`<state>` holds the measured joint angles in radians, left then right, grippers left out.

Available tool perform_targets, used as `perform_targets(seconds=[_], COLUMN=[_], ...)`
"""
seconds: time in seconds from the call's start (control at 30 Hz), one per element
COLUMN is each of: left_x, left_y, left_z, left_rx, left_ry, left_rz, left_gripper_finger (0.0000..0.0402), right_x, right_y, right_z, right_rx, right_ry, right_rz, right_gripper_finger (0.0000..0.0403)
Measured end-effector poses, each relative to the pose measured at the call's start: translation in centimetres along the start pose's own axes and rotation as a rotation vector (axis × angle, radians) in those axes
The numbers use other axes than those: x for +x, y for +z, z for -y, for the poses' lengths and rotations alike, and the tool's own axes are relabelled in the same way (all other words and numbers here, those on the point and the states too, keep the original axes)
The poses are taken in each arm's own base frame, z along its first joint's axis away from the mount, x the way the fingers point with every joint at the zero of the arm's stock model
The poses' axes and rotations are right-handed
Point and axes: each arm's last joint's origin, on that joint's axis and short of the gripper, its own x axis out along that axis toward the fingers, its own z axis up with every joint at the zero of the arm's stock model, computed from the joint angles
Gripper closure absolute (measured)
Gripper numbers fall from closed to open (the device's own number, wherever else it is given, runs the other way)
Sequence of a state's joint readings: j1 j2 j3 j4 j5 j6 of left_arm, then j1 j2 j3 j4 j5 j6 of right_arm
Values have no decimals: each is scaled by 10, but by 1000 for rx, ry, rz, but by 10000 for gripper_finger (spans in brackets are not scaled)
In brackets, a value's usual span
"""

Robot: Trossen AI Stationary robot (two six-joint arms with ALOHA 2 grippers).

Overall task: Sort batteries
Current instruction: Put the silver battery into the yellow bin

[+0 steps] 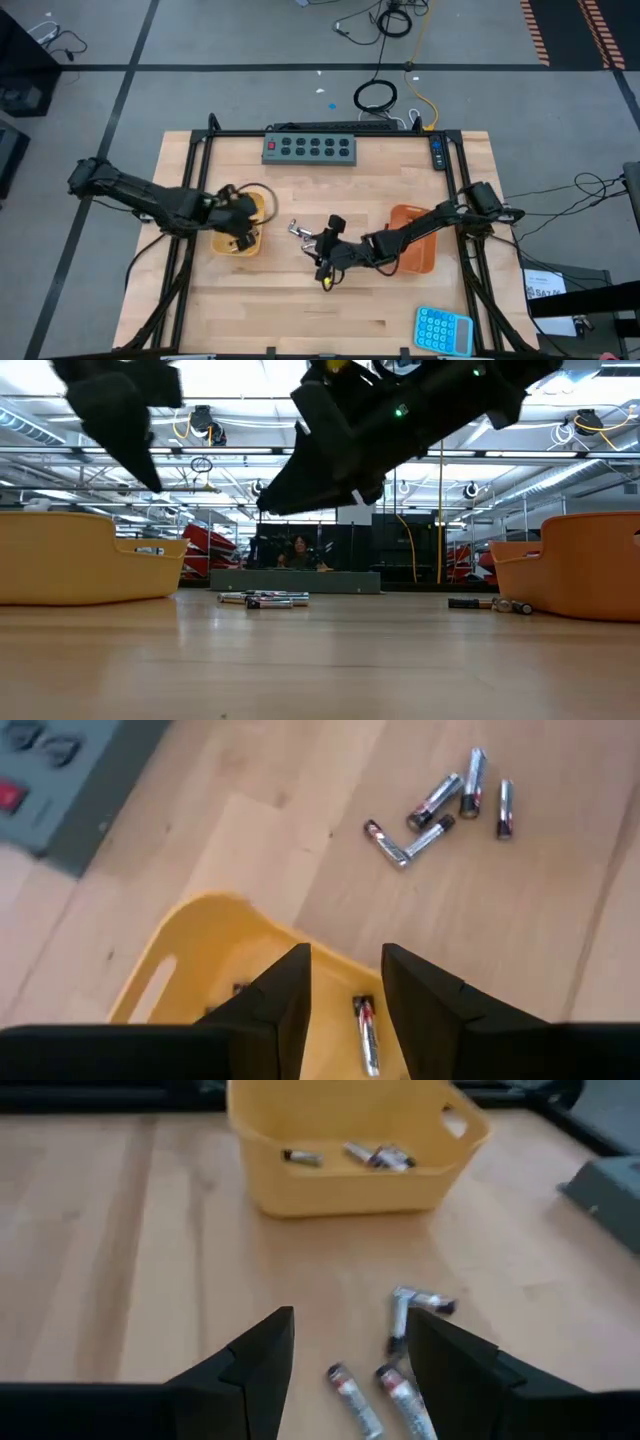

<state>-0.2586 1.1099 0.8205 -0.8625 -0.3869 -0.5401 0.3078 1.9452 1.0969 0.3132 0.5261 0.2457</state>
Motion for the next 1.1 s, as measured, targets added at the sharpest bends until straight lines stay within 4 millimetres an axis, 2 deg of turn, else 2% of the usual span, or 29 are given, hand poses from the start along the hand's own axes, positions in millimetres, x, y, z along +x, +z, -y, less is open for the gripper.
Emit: perform_targets(seconds=[0.17,0.33,0.47,0.63,0.83,1.1], left_x=[28,57,71,88,114,136], left_y=[25,38,44,53,56,59], left_z=[16,27,27,15,0,-2], left_rx=[168,301,349,300,136,-14], left_ry=[-28,-67,-101,-126,-112,-109], left_rz=[-88,-90,-83,-92,-163,-171], left_gripper_finger=[268,268,268,268,268,268], right_x=[-8,-24,-34,-39,-40,-39], right_y=[-6,-10,-15,-18,-17,-16], right_z=[-9,-14,-18,-24,-27,-25], right_rx=[-1,-20,-16,-2,32,16], right_ry=[11,-77,-137,-134,-125,-130], right_rz=[-41,-100,-122,-124,-106,-107], right_gripper_finger=[218,218,218,218,218,218])
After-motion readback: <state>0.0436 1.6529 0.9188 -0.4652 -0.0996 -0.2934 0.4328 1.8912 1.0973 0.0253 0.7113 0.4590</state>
